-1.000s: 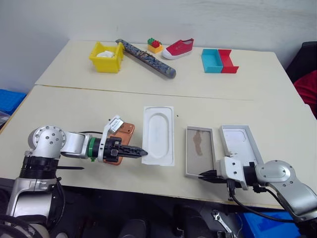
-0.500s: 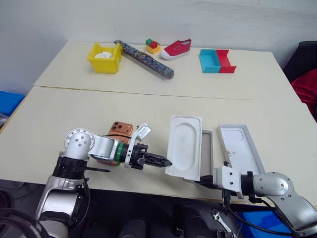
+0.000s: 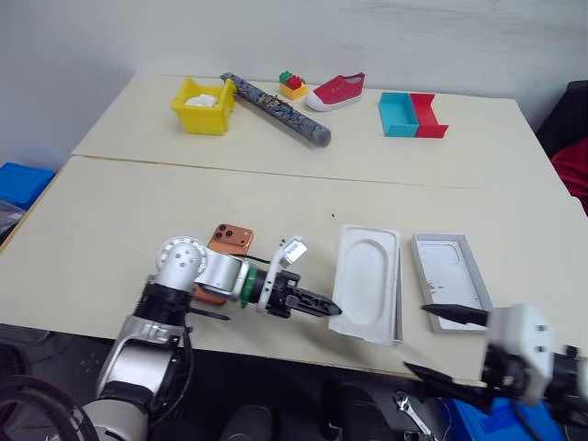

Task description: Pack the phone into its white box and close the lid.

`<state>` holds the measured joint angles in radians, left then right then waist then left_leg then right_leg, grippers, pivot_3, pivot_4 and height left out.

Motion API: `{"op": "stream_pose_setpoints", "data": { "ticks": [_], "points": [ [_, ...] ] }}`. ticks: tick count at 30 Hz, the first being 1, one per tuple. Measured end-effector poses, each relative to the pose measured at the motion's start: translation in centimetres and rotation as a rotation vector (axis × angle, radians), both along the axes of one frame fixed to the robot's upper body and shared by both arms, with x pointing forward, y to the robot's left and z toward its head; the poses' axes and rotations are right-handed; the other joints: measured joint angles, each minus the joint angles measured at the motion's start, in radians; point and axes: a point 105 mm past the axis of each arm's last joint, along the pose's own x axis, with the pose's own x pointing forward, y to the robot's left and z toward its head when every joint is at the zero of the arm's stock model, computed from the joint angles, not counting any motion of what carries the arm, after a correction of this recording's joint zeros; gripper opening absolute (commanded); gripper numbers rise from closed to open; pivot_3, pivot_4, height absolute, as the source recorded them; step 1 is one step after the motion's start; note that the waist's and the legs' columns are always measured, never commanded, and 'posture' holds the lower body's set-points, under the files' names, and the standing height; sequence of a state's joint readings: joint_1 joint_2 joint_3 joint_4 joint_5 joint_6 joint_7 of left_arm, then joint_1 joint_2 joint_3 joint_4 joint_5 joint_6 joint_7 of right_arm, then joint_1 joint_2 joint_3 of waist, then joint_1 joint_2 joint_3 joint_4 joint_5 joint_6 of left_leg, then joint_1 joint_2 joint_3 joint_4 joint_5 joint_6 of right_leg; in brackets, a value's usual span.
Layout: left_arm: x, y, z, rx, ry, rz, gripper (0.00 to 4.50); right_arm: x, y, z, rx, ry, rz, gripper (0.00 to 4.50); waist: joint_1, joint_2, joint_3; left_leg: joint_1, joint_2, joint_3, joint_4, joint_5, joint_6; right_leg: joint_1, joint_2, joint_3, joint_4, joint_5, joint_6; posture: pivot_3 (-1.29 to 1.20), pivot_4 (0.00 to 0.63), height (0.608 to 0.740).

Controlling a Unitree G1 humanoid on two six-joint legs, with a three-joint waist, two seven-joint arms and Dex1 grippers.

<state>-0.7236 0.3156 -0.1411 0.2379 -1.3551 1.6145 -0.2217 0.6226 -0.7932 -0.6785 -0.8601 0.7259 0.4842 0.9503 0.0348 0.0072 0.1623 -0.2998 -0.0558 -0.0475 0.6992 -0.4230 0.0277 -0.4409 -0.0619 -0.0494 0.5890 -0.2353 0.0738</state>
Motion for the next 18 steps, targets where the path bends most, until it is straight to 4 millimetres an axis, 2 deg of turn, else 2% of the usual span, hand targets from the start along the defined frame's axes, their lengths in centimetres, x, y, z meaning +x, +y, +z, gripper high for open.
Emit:
{"op": "stream_pose_setpoints", "data": {
  "ticks": [4, 12, 18],
  "points": [
    [0.8, -1.0, -0.7, 0.049, 0.005, 0.017, 0.0, -0.6, -0.6, 1.0, 0.019, 0.004, -0.067, 4.48, -0.008, 0.0, 0.0, 0.001, 0.0, 0.0, -0.001, 0.0, -0.001, 0.0, 0.0, 0.001, 0.001, 0.0, 0.0, 0.0, 0.15, 0.74],
    [1.6, -1.8, -1.8, 0.095, 0.034, 0.052, 0.0, -0.9, 0.0, 1.3, 0.042, 0.012, -0.083, 4.48, -0.006, -0.001, 0.0, 0.001, 0.0, 0.0, -0.001, 0.0, -0.001, -0.001, 0.0, 0.001, 0.001, 0.0, 0.0, 0.0, 0.15, 0.74],
    [2.1, -2.5, -1.8, 0.097, 0.03, 0.065, 0.0, -0.6, 0.0, 1.3, 0.05, 0.002, -0.099, 4.48, -0.005, -0.001, 0.001, 0.0, 0.0, 0.0, -0.001, 0.0, -0.001, -0.001, 0.0, 0.001, 0.001, 0.0, 0.0, 0.0, 0.15, 0.74]
  ]
}}
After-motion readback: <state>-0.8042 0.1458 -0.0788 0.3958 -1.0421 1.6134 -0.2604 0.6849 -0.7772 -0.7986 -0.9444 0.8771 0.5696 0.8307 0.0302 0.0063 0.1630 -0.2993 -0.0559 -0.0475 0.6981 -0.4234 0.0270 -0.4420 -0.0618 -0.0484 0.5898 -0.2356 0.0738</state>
